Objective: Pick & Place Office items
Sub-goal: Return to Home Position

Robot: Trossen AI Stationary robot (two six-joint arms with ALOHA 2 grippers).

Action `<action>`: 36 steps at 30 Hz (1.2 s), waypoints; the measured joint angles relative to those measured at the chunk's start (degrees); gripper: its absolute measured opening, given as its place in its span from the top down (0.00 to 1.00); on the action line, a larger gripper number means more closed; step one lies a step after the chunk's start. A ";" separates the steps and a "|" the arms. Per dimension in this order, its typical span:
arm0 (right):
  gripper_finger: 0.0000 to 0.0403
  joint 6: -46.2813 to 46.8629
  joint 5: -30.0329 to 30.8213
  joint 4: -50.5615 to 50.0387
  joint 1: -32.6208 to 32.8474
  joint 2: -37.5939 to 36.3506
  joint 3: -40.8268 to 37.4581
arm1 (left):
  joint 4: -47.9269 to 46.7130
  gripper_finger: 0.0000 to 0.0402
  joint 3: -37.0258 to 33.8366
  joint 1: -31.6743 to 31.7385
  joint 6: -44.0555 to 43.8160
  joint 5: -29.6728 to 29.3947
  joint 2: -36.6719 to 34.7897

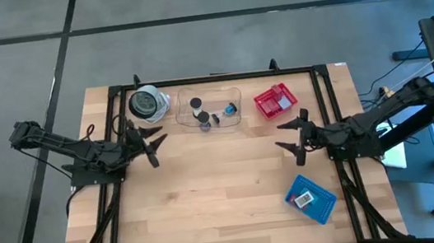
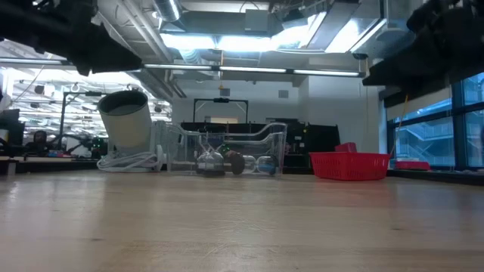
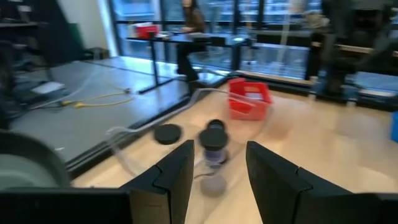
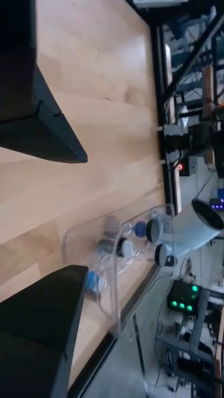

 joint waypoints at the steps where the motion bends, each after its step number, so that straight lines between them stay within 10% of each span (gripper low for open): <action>1: 0.29 0.17 0.48 0.71 0.00 -0.44 -0.89 | -0.25 0.64 0.00 0.00 -0.15 -1.25 0.00; 21: 0.29 4.01 0.59 11.87 0.00 -2.49 -9.99 | -1.07 0.64 0.02 0.00 -1.76 -2.91 0.00; 36: 0.32 16.71 16.89 7.20 0.01 -2.45 -9.97 | -1.07 0.64 0.02 0.00 0.31 1.89 0.00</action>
